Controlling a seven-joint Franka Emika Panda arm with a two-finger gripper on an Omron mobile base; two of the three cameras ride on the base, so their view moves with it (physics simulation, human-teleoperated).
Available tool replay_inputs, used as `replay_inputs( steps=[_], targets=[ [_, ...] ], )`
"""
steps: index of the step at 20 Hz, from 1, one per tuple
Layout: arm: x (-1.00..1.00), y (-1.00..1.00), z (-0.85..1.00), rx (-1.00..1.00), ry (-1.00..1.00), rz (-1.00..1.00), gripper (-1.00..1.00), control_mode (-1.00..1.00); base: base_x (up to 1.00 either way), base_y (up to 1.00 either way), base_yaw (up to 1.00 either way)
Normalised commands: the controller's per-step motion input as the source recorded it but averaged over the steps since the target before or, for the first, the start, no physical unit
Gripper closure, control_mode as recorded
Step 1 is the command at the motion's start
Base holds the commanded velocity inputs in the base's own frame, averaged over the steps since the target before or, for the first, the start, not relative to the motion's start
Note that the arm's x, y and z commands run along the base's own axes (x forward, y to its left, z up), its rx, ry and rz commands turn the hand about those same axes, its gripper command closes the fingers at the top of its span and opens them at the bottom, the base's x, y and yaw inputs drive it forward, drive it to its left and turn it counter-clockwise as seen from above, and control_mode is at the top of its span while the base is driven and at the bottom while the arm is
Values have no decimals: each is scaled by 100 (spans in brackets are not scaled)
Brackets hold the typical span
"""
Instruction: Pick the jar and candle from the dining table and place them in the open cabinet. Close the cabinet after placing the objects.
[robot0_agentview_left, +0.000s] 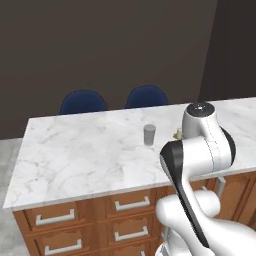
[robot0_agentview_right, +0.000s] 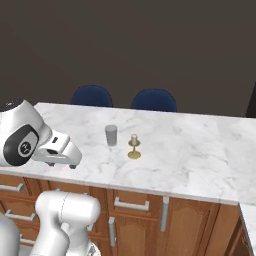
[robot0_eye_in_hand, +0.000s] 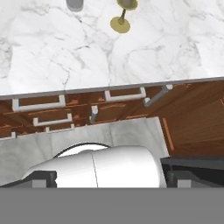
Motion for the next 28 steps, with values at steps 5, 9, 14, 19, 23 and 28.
replay_inputs(
  steps=[5, 9, 14, 19, 23, 28],
  targets=[
    [0, 0, 0, 0, 0, 0, -100, 100, 28, -3, 5],
    [0, 0, 0, 0, 0, 0, -100, 100, 29, -3, 5],
    [0, 0, 0, 0, 0, 0, -100, 100, 33, -3, 4],
    [0, 0, 0, 0, 0, 0, -100, 100, 34, -3, 4],
    [0, 0, 0, 0, 0, 0, -100, 100, 34, -3, 4],
    [0, 0, 0, 0, 0, 0, -100, 100, 22, -2, 4]
  ],
)
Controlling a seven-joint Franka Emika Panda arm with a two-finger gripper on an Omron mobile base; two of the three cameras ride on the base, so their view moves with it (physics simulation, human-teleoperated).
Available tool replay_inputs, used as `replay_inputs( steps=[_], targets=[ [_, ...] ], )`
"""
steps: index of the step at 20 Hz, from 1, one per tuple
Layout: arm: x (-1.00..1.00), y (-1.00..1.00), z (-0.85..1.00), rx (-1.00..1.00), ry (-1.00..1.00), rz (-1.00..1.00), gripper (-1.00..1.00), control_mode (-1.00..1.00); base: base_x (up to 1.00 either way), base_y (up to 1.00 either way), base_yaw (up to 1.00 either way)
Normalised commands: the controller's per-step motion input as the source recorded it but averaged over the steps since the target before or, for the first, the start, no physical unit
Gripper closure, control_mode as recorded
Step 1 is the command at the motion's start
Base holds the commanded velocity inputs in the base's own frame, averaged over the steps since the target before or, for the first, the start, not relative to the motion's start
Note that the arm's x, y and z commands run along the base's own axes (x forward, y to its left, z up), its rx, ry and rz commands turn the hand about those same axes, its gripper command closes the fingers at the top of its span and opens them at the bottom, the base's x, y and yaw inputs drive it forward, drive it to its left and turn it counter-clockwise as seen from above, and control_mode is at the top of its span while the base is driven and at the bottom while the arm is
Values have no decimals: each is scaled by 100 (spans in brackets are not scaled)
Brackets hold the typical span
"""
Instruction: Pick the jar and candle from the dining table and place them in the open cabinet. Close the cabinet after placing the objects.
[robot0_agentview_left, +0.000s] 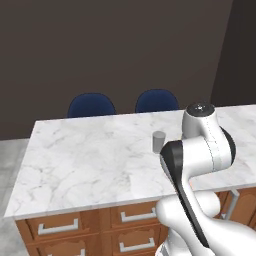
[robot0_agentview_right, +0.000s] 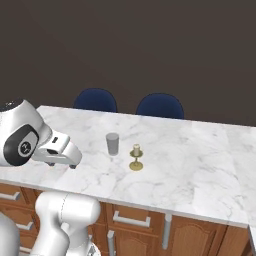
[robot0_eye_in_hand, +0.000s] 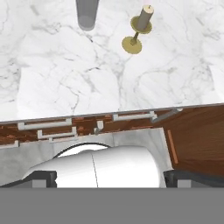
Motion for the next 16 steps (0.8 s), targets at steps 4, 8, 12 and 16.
replay_inputs(
  steps=[4, 8, 12, 16],
  targets=[
    [0, 0, 0, 0, 0, 0, -100, 100, 2, 0, 4],
    [0, -22, 0, 4, -7, 4, -100, -100, 0, 0, 0],
    [0, -48, 0, 12, -6, 5, -100, -100, 0, 0, 0],
    [0, -61, 0, 14, -8, 8, -100, -100, 0, 0, 0]
  ],
)
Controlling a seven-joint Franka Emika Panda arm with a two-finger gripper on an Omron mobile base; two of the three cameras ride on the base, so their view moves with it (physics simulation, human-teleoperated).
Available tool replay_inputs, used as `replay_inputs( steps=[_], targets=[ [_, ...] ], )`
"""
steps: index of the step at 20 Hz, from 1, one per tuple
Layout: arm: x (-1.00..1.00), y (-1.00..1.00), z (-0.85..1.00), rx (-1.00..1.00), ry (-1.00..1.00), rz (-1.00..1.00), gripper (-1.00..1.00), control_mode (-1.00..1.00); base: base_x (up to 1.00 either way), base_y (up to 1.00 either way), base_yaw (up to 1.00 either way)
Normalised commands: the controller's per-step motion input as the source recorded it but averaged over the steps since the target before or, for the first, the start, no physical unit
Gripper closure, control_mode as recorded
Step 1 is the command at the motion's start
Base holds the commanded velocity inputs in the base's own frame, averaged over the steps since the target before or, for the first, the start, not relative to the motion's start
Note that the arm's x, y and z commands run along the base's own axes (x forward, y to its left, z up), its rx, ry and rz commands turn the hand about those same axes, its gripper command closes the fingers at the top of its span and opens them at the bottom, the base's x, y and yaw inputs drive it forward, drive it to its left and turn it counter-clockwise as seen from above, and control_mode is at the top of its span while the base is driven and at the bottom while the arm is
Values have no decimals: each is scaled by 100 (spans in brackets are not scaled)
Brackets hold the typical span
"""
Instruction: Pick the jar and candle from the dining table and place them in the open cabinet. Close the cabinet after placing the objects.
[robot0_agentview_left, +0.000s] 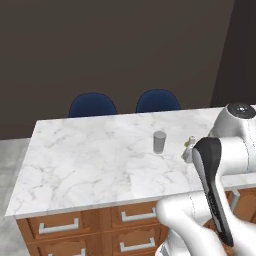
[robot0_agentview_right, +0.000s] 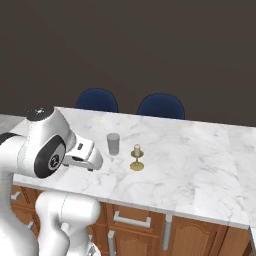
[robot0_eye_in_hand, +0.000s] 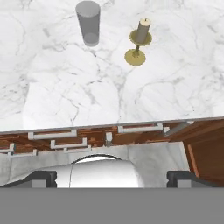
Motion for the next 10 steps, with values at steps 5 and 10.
replay_inputs(
  steps=[5, 10],
  targets=[
    [0, -56, -3, 7, -11, 11, -100, -100, 0, 0, 0],
    [0, -49, -18, 1, -10, 15, -100, -100, 0, 0, 0]
  ],
)
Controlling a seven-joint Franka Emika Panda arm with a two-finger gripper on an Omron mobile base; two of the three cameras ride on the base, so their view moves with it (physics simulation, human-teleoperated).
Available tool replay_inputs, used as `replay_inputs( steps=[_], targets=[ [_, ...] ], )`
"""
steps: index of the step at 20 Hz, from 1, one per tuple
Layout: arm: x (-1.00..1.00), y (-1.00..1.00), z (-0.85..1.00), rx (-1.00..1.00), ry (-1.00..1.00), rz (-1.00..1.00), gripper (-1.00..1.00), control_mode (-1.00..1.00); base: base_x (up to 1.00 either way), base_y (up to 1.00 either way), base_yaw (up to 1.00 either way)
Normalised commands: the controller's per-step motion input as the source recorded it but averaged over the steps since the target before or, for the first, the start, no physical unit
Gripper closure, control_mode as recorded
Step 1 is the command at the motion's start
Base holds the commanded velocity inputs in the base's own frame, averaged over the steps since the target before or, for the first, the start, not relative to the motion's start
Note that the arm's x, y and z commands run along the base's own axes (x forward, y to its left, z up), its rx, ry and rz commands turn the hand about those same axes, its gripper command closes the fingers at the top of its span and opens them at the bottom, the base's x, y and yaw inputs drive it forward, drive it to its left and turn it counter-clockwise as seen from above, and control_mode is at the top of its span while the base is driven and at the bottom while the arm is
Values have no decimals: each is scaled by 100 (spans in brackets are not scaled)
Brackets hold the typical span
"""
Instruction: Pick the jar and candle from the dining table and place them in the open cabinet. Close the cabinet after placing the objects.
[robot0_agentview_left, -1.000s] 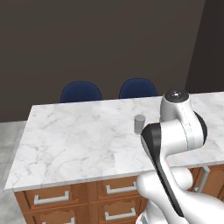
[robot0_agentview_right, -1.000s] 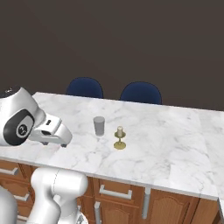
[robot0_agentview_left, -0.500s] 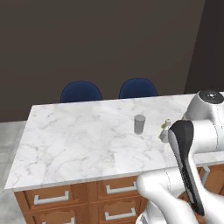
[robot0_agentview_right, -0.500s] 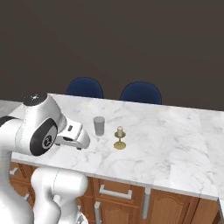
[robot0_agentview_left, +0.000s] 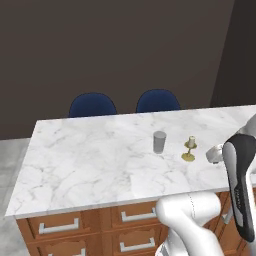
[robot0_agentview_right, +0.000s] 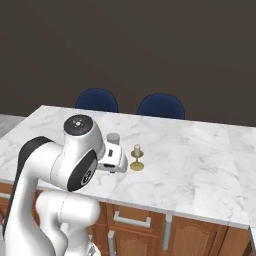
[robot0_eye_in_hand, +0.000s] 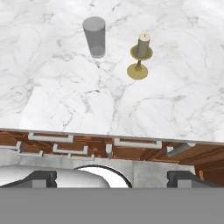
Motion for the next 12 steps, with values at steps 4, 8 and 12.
replay_inputs(
  steps=[4, 8, 12],
  targets=[
    [0, -48, -28, 0, 0, 13, -100, -100, 0, 0, 0],
    [0, -34, -30, 0, 0, 3, -100, -100, 0, 0, 0],
    [-3, -23, -27, 0, 0, 0, -100, -100, 0, 0, 0]
  ],
)
